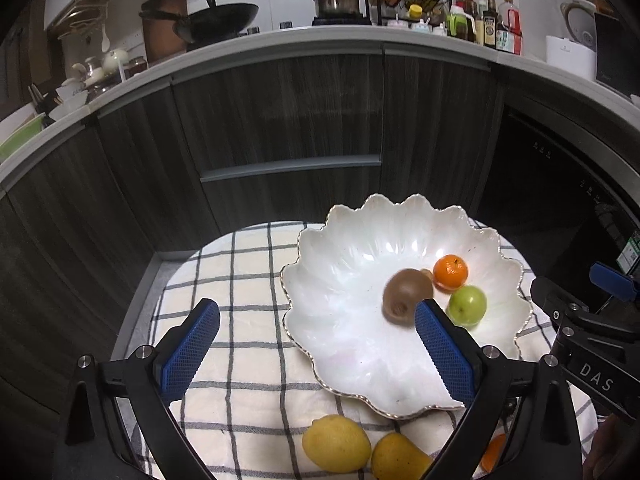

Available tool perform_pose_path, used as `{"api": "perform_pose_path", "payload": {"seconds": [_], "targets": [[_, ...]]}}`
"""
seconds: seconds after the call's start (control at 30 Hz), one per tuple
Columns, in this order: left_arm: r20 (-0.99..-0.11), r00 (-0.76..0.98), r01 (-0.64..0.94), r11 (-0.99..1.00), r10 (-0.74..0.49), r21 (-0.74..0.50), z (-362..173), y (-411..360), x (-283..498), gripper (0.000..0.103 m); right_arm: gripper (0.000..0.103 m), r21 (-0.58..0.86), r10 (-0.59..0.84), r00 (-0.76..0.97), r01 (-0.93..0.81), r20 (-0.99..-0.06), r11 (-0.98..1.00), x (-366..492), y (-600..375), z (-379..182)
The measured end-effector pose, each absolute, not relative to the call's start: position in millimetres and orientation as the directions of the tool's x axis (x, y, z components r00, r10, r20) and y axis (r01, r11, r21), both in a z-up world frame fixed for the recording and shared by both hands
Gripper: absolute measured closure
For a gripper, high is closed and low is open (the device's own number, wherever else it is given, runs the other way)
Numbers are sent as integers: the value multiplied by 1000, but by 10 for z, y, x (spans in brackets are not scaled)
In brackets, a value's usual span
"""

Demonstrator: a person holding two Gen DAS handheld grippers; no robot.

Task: Organize fruits
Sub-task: 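Open both grippers to drop the fruits into the bowl and withdraw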

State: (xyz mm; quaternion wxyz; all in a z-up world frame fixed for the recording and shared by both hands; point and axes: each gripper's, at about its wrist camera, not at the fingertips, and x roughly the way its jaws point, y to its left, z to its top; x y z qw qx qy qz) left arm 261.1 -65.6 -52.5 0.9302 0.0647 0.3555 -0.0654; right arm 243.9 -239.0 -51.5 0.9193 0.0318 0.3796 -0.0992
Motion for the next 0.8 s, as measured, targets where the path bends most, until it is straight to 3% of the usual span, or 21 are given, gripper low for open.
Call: {"api": "perform_pose_path", "payload": {"seconds": [0.8], "targets": [[-666,744,143,987,-56,76,-450,-661,1991,0,20,-21,-169,691,218,-703,976,1791,-2405,-453]]}}
